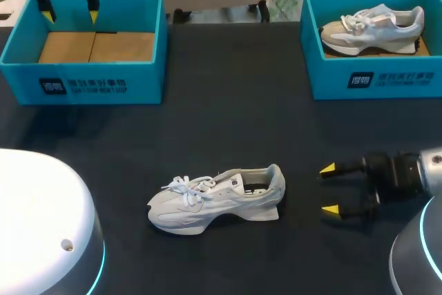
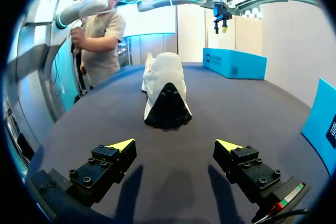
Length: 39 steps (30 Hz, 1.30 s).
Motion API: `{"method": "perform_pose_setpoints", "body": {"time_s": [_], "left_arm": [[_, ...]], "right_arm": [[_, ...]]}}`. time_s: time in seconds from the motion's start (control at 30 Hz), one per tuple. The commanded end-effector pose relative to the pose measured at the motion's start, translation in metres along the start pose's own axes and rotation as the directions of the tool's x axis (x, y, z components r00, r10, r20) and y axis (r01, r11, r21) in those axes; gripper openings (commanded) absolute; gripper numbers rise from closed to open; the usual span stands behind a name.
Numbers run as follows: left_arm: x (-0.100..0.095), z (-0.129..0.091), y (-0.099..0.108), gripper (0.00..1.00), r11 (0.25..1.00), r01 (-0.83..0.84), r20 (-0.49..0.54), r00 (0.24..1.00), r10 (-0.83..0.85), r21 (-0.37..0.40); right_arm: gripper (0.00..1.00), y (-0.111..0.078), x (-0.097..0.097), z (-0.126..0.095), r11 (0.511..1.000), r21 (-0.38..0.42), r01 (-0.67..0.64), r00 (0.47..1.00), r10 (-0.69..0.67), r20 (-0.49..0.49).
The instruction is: Take the shoe out of the shoebox, open the shoe tongue, remove and reinsert the insole, then place the shoe into the shoebox
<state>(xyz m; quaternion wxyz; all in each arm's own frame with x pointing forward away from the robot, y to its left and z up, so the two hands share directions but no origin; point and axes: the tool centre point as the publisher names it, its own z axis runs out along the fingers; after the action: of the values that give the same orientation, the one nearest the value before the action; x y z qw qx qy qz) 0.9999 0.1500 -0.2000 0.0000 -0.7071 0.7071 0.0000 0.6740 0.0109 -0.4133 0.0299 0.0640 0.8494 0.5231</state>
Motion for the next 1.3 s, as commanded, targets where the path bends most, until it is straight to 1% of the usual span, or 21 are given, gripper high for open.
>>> {"method": "perform_pose_setpoints", "body": {"time_s": [0.03, 0.13, 0.2, 0.7, 0.77, 0.8, 0.83, 0.87, 0.93, 1.03, 1.3], "left_arm": [[0.0, 0.0, 0.0, 1.0, 1.0, 0.0, 0.0, 1.0, 0.0, 0.0], [0.0, 0.0, 0.0, 1.0, 1.0, 0.0, 0.0, 1.0, 0.0, 0.0], [0.0, 0.0, 0.0, 1.0, 1.0, 0.0, 0.0, 1.0, 0.0, 0.0], [0.0, 0.0, 0.0, 1.0, 1.0, 0.0, 0.0, 1.0, 0.0, 0.0], [0.0, 0.0, 0.0, 1.0, 1.0, 0.0, 0.0, 1.0, 0.0, 0.0], [0.0, 0.0, 0.0, 1.0, 1.0, 0.0, 0.0, 1.0, 0.0, 0.0], [0.0, 0.0, 0.0, 1.0, 1.0, 0.0, 0.0, 1.0, 0.0, 0.0], [0.0, 0.0, 0.0, 1.0, 1.0, 0.0, 0.0, 1.0, 0.0, 0.0], [0.0, 0.0, 0.0, 1.0, 1.0, 0.0, 0.0, 1.0, 0.0, 0.0], [0.0, 0.0, 0.0, 1.0, 1.0, 0.0, 0.0, 1.0, 0.0, 0.0], [0.0, 0.0, 0.0, 1.0, 1.0, 0.0, 0.0, 1.0, 0.0, 0.0]], "right_arm": [[1.0, -0.002, -0.006, 0.005, 1.0, -0.016, 0.008, 1.0, -0.008, -0.026], [1.0, -0.001, -0.007, 0.011, 1.0, -0.024, 0.014, 0.999, -0.015, -0.046], [1.0, 0.002, -0.008, 0.02, 0.999, -0.03, 0.023, 0.997, -0.025, -0.072], [1.0, 0.002, -0.008, 0.02, 0.999, -0.03, 0.023, 0.997, -0.025, -0.072], [1.0, 0.004, -0.022, 0.025, 0.999, -0.051, 0.015, 0.999, -0.017, -0.048], [1.0, 0.006, -0.03, 0.03, 0.999, -0.048, 0.014, 0.999, -0.015, -0.032], [1.0, 0.006, -0.033, 0.032, 0.999, -0.044, 0.002, 1.0, -0.003, -0.024], [1.0, 0.007, -0.039, 0.037, 0.998, -0.059, -0.007, 1.0, 0.005, -0.021], [1.0, 0.008, -0.045, 0.042, 0.998, -0.058, -0.019, 1.0, 0.019, -0.007], [1.0, 0.012, -0.055, 0.052, 0.997, -0.071, -0.024, 1.0, 0.024, -0.011], [1.0, 0.012, -0.055, 0.052, 0.997, -0.071, -0.024, 1.0, 0.024, -0.011]]}}
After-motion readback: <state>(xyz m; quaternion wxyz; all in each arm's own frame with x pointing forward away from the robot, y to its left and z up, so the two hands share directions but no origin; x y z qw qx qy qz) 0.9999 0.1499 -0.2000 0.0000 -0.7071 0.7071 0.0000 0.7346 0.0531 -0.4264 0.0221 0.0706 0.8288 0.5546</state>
